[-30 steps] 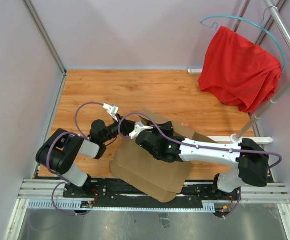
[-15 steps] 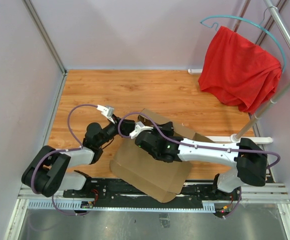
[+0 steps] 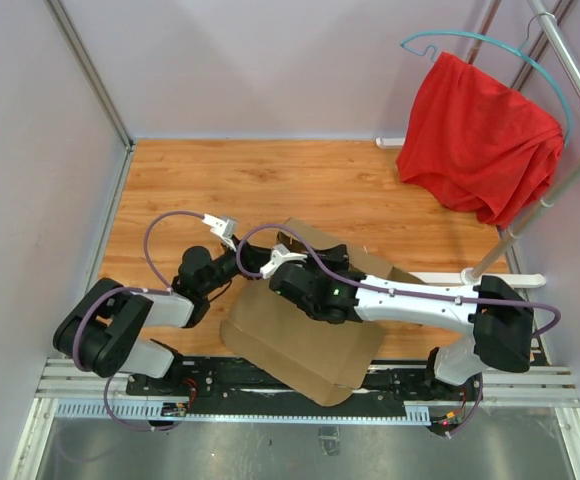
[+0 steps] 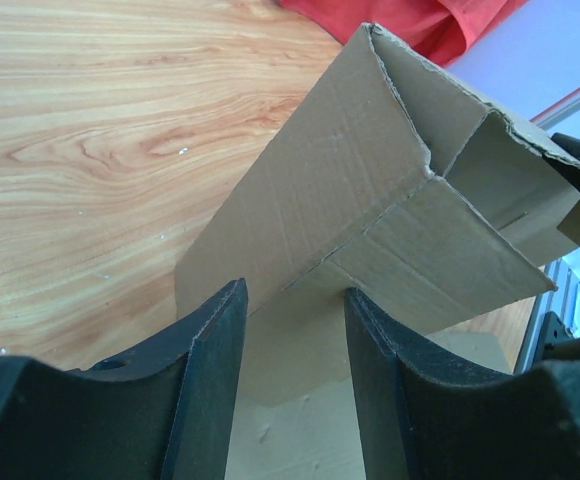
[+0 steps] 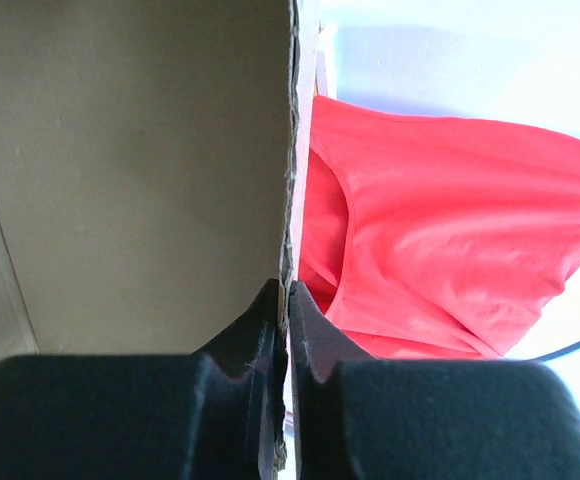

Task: Fold the paper box

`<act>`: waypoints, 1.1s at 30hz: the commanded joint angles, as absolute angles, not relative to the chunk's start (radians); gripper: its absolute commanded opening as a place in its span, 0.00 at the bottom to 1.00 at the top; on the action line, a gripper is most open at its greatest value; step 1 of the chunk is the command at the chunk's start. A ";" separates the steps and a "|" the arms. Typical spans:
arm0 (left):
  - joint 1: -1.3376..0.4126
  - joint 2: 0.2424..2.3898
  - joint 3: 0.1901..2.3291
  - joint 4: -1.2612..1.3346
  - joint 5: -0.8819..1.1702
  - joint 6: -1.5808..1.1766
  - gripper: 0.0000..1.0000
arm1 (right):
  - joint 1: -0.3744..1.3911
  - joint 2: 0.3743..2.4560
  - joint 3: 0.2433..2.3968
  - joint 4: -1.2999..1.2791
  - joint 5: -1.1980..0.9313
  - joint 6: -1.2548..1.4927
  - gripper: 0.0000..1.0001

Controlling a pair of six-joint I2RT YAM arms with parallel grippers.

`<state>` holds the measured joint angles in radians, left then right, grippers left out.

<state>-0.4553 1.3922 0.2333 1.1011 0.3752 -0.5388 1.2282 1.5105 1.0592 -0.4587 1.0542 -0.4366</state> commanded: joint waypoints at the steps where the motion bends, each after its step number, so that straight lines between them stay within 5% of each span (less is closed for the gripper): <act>1: -0.473 1.410 0.225 1.171 0.358 -0.522 0.50 | 1.251 1.557 1.040 -0.577 0.913 -0.345 0.08; 9: -0.487 1.411 0.237 1.167 0.350 -0.515 0.49 | 1.255 1.539 1.029 -0.563 0.885 -0.322 0.46; 22: -0.549 1.427 0.251 1.153 0.269 -0.479 0.51 | 1.255 1.545 1.032 -0.555 0.881 -0.318 0.48; 33: -0.661 1.501 0.297 1.193 -0.031 -0.421 0.53 | 1.254 1.550 1.048 -0.565 0.845 -0.310 0.48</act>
<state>-0.6243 1.4609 0.2638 1.1267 0.1219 -0.4683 1.2392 1.5280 1.0557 -0.5140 0.9791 -0.3691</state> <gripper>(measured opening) 0.524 0.484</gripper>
